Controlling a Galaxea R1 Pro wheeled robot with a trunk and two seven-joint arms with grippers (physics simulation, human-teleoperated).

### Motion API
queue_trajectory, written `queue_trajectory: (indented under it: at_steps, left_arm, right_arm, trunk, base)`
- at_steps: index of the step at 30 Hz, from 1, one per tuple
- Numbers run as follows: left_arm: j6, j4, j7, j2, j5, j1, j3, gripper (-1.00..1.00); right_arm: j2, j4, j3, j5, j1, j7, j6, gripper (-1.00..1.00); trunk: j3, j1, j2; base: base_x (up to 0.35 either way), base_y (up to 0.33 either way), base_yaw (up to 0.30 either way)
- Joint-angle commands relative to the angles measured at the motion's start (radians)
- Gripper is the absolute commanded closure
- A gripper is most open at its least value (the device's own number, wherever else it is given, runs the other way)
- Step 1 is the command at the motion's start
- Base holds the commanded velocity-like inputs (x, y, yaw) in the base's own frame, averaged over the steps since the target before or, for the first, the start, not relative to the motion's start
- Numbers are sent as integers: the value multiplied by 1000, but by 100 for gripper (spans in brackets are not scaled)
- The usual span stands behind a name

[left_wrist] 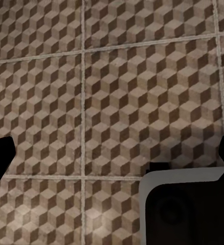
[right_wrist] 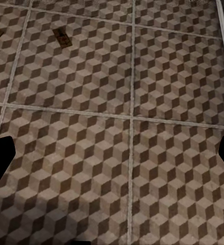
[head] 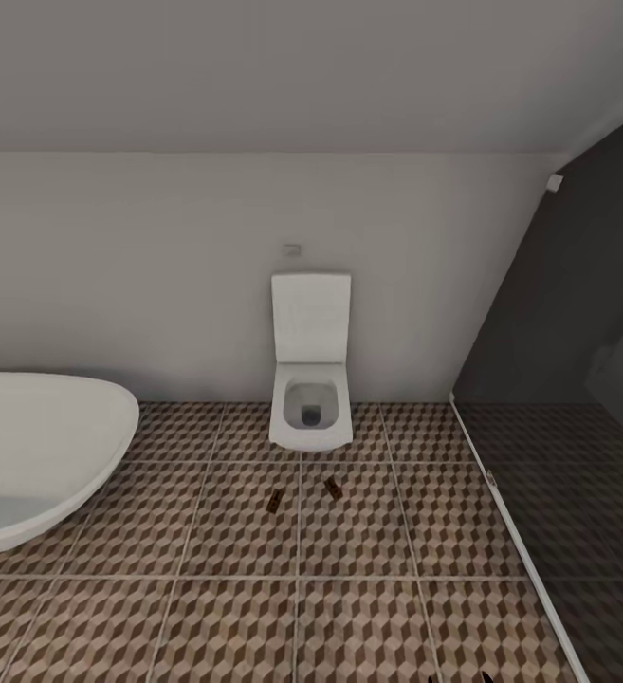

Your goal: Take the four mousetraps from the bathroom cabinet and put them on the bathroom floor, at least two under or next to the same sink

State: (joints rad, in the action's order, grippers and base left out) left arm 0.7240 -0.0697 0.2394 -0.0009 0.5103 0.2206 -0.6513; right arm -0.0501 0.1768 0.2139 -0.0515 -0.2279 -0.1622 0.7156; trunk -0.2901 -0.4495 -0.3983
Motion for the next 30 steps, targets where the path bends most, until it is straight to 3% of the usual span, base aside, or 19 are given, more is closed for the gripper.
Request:
queue_trajectory:
  at_steps: [1, 30]
  left_arm:
    - [3, -2, 6, -1, 1, 1, -8, -100]
    - [2, -2, 6, -1, 1, 0, -8, -100]
  right_arm:
    - [0, 0, 9, -5, -1, -5, 2, -100]
    - [0, -2, 9, -5, -1, -5, 2, -100]
  trunk:
    - [0, -1, -2]
    - [47, -1, -2]
  base:
    - [0, 0, 0]
    - [0, 0, 0]
